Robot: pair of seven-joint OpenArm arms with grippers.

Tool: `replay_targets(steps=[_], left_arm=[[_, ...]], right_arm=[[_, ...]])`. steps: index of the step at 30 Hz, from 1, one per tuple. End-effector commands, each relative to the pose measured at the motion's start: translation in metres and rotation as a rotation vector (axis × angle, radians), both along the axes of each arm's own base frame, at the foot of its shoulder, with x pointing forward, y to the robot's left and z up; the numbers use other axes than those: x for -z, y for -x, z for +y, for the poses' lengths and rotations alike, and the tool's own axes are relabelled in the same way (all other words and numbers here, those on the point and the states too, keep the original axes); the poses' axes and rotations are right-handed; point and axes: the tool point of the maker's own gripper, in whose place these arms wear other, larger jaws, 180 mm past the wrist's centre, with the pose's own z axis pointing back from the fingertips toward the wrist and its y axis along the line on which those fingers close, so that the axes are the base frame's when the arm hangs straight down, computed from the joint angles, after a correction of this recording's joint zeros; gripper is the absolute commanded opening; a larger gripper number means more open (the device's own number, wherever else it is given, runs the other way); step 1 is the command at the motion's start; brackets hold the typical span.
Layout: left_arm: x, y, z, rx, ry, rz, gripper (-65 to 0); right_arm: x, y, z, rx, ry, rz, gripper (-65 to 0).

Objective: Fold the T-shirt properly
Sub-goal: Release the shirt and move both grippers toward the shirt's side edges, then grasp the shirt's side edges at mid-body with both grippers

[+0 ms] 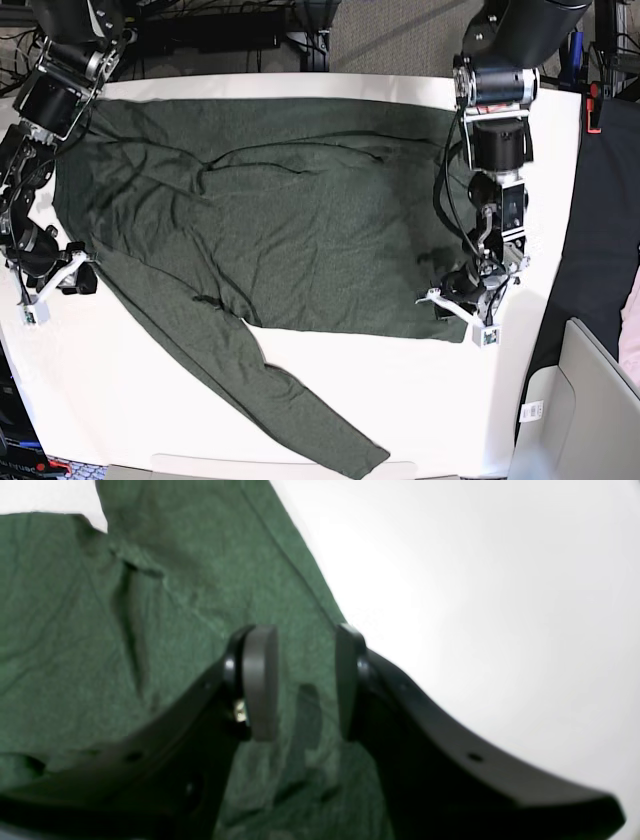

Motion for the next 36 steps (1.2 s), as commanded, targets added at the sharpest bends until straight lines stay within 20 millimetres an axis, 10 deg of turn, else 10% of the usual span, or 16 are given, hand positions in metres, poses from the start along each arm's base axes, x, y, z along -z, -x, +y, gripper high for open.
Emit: replay_targets(steps=[1,13,36], left_arm=[[-0.028,-0.02,0.011,-0.016,-0.012,-0.085,-37.9],[-0.02,-0.023,0.069,-0.25,-0.089,-0.107,-31.0],[0.025,0.003,0.018,-0.064,-0.169,-0.019,-30.7]], right_arm=[[-0.022,-0.01,-0.005,-0.001,0.005,-0.066,-45.3],[-0.02,-0.01,-0.005,0.001,0.001,-0.062,-45.3],[-0.011,-0.012,0.013,-0.013,-0.041,-0.059,-45.3]])
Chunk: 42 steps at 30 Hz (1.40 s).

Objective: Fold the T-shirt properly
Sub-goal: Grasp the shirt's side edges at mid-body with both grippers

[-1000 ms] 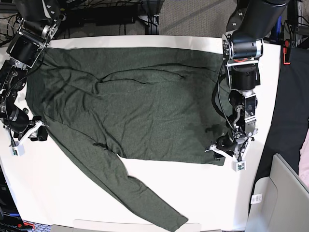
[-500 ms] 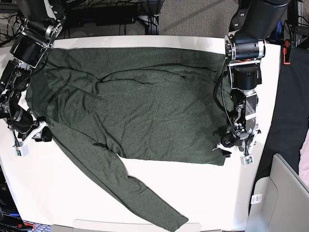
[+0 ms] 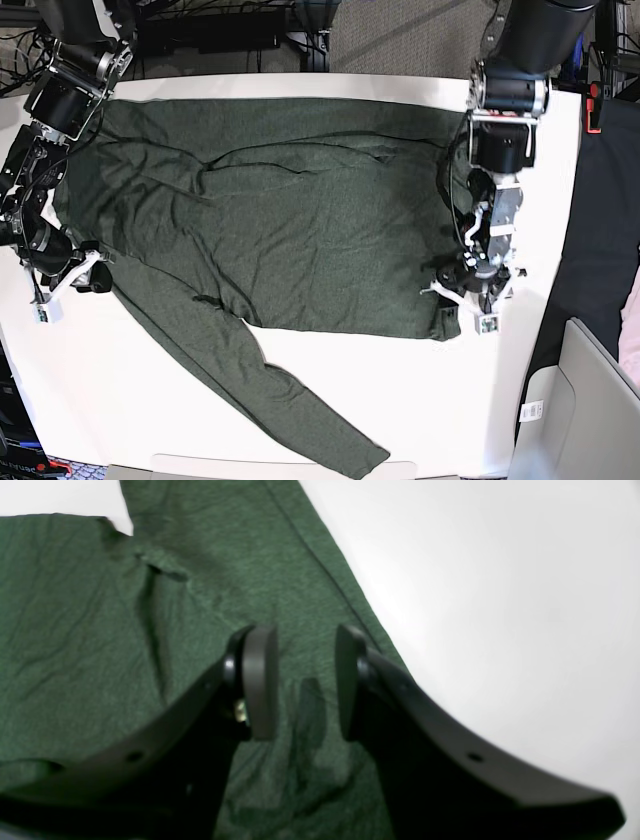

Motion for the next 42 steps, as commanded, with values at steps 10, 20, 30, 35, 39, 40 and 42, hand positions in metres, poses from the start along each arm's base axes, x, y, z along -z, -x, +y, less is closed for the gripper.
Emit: replay_targets(steps=[10,20,30,35,39,40,42], left_arm=[[0.0,0.003,-0.059,0.298,0.018,0.056,-41.3],[-0.004,0.005,-0.059,0.385,0.012,0.053,-64.9],[-0.023,0.006,0.006,0.271,-0.109,0.021,-64.9],[-0.043,0.011,0.001,0.278,-0.109,-0.053,-64.9],[-0.064,0.017,0.004,0.251,-0.097,-0.098,-64.9],[-0.067,0.018,0.003,0.255,-0.1,-0.099,-64.9],[-0.077,0.018,-0.001,0.266,-0.106,-0.114,-64.9]], right_arm=[[-0.024,-0.011,-0.004,-0.002,0.008,-0.073,-45.3],[-0.024,-0.011,-0.007,0.001,0.015,-0.072,-45.3],[-0.02,-0.009,-0.013,0.014,0.056,-0.048,-45.3],[-0.019,-0.011,-0.021,0.036,0.112,-0.06,-45.3],[-0.025,-0.017,-0.028,0.053,0.15,-0.064,-45.3],[-0.026,-0.017,-0.03,0.057,0.164,-0.06,-45.3],[-0.029,-0.019,-0.034,0.066,0.189,-0.058,-45.1]])
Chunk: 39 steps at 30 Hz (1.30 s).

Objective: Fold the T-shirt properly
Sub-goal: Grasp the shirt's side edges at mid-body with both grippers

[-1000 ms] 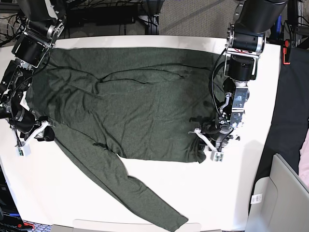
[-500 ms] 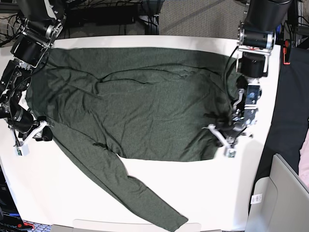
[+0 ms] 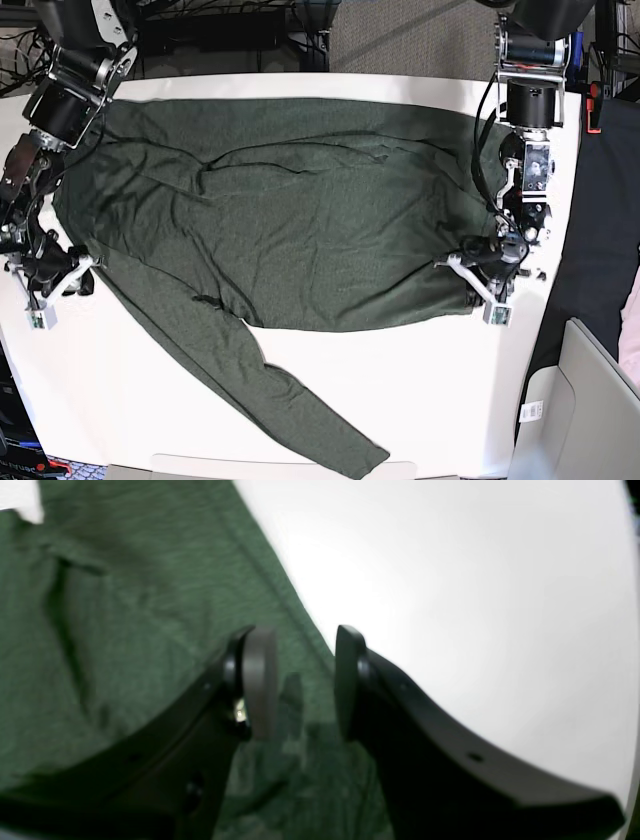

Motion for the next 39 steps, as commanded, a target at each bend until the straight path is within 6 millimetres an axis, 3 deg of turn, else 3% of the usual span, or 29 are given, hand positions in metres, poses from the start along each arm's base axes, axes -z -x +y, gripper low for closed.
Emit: replay_targets(steps=[1,4,10,14,21,25,32,39], left_arm=[[-0.022,-0.01,0.0,0.006,0.001,-0.065,-64.9],[-0.033,-0.004,-0.006,0.021,-0.002,-0.097,-64.9],[-0.046,0.014,0.006,-0.013,-0.005,-0.107,-64.9],[-0.044,0.023,0.002,-0.003,-0.007,-0.102,-64.9],[-0.03,0.034,0.002,-0.002,-0.006,-0.073,-64.9],[-0.03,0.035,0.002,-0.002,-0.006,-0.071,-64.9],[-0.03,0.035,0.001,-0.002,-0.005,-0.071,-64.9],[-0.03,0.035,0.001,-0.002,-0.003,-0.071,-64.9]], right_arm=[[-0.026,-0.012,-0.009,0.005,0.028,-0.073,-45.1],[-0.021,-0.012,-0.013,0.017,0.044,-0.048,-45.0],[-0.007,-0.02,-0.016,0.029,-0.01,-0.001,-44.8],[0.0,-0.029,-0.014,0.031,-0.051,-0.003,-44.7],[0.026,-0.026,-0.032,0.059,0.037,0.081,-44.7],[0.042,-0.025,-0.03,0.058,0.025,0.102,-44.6],[0.056,-0.034,-0.021,0.055,-0.043,0.07,-30.2],[0.073,-0.035,-0.005,0.009,-0.052,0.11,-30.1]])
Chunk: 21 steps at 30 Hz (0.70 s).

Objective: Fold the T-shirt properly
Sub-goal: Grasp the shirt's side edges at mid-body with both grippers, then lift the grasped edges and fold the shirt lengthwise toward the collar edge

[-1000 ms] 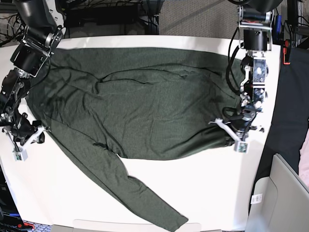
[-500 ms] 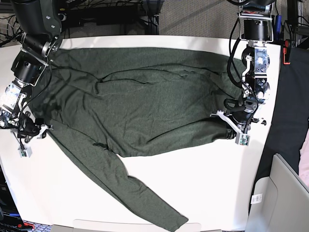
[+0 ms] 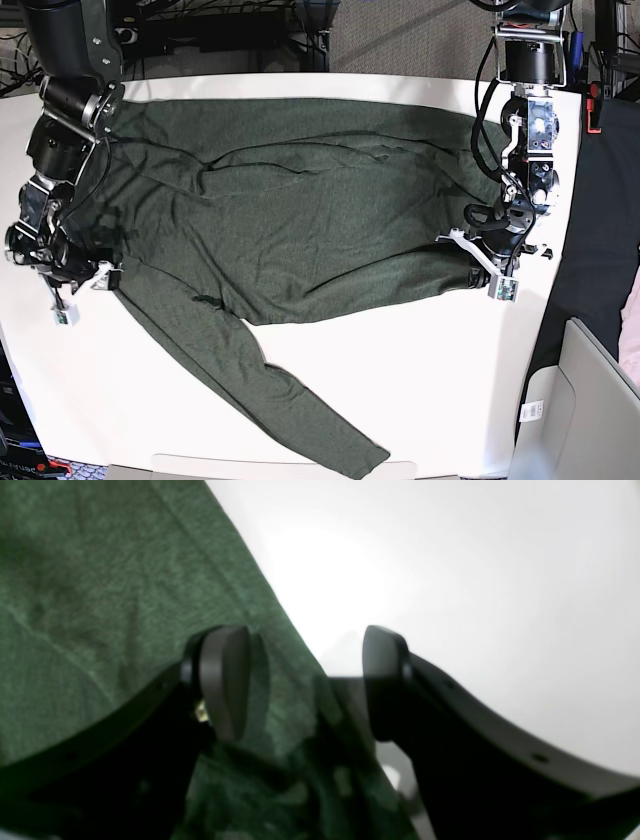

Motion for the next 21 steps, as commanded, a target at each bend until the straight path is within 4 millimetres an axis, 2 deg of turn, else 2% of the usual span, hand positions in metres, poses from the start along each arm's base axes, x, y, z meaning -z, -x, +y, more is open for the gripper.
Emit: replay_targets(steps=[1,3,7,8,12,16,19,21], left_arm=[[-0.018,-0.009,0.003,-0.001,-0.002,-0.058,-64.9],[-0.017,-0.009,-0.001,0.0,0.007,-0.058,-64.9],[-0.016,-0.009,-0.003,0.0,0.011,-0.054,-64.9],[-0.016,-0.009,-0.003,0.0,0.011,-0.054,-64.9],[-0.017,-0.009,-0.003,0.001,0.011,-0.055,-64.9],[-0.03,-0.009,-0.007,0.012,0.008,-0.089,-64.9],[-0.041,-0.003,-0.005,0.008,0.004,-0.12,-64.9],[-0.041,0.002,-0.002,0.0,0.002,-0.122,-64.9]], right_arm=[[-0.01,-0.009,0.002,-0.017,0.006,-0.018,-31.6],[-0.006,-0.007,0.007,-0.038,0.016,-0.002,-39.9],[-0.002,-0.005,0.015,-0.059,0.014,0.012,-63.0],[0.002,-0.001,0.014,-0.057,0.015,0.028,-65.0],[-0.011,0.0,0.011,-0.064,0.047,0.005,-64.8],[-0.032,0.006,0.018,-0.089,0.01,-0.079,-64.8],[-0.048,0.02,0.015,-0.108,-0.006,-0.114,-64.8],[-0.053,0.03,0.018,-0.122,-0.024,-0.127,-64.8]])
